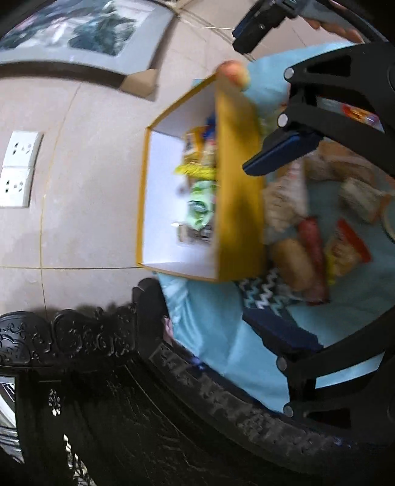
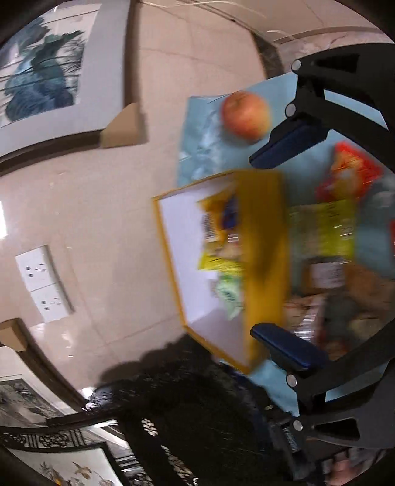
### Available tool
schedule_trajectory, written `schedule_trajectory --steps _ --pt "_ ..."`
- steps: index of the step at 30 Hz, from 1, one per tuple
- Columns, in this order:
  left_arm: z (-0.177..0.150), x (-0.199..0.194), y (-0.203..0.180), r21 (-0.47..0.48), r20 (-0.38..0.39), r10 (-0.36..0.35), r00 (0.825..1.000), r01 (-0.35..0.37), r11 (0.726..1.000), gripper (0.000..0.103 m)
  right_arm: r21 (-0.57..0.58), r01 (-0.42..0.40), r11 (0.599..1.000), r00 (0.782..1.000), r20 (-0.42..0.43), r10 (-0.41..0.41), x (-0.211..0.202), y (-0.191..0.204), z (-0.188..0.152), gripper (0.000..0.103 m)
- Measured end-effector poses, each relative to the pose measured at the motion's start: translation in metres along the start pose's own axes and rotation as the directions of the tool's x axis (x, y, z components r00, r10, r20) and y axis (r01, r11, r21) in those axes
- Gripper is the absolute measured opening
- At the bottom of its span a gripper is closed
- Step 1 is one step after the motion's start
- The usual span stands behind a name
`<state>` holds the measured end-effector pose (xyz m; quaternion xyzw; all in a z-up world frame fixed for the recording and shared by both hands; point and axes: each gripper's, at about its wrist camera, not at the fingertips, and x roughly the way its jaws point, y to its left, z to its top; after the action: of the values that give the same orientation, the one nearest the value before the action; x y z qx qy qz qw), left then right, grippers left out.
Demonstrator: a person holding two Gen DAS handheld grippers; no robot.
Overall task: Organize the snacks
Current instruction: 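Withdraw both grippers from the box back over the snack pile, then grasp the yellow-and-red snack bag with the left gripper while the right grasps the red biscuit pack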
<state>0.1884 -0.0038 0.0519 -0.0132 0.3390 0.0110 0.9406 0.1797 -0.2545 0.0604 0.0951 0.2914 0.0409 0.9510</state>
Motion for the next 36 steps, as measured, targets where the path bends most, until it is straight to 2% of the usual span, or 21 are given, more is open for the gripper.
schedule_trajectory --steps 6,9,13,18,23,26,29,31,36 --pt "-0.055 -0.018 0.008 0.023 -0.06 -0.001 0.998 0.002 1.0 0.093 0.04 0.006 0.999 0.995 -0.097 -0.002 -0.024 -0.007 -0.055 0.102" --pt "-0.084 -0.02 0.013 0.035 -0.092 -0.002 0.996 0.005 0.999 0.093 0.109 -0.012 0.994 0.991 -0.132 0.027 -0.027 -0.014 -0.082 0.102" --pt "-0.106 -0.019 0.021 0.013 -0.115 -0.013 0.993 0.015 1.0 0.093 0.168 -0.024 0.986 0.981 -0.186 0.056 -0.024 -0.019 -0.104 0.102" --pt "-0.126 -0.013 0.027 0.016 -0.139 -0.003 0.99 0.006 1.0 0.093 0.165 0.009 0.986 0.978 -0.205 0.025 -0.021 -0.023 -0.121 0.102" --pt "-0.134 0.003 0.031 0.016 -0.168 0.017 0.986 -0.015 1.0 0.093 0.125 0.03 0.992 0.979 -0.203 -0.004 -0.015 -0.028 -0.13 0.102" --pt "-0.13 0.008 0.033 -0.018 -0.152 0.024 0.988 -0.027 0.999 0.093 0.148 0.01 0.989 0.979 -0.202 0.02 -0.01 -0.035 -0.133 0.102" --pt "-0.124 0.02 0.029 0.003 -0.151 0.037 0.988 -0.037 0.999 0.093 0.174 0.017 0.985 0.978 -0.209 0.02 -0.007 -0.042 -0.134 0.102" --pt "-0.12 0.028 0.026 0.009 -0.158 0.044 0.986 -0.043 0.999 0.093 0.179 0.005 0.984 0.983 -0.181 0.028 -0.011 -0.041 -0.132 0.102" --pt "-0.112 0.05 0.017 -0.008 -0.178 0.014 0.984 -0.016 1.0 0.093 0.148 0.003 0.989 0.989 -0.148 0.019 -0.014 -0.037 -0.13 0.102"
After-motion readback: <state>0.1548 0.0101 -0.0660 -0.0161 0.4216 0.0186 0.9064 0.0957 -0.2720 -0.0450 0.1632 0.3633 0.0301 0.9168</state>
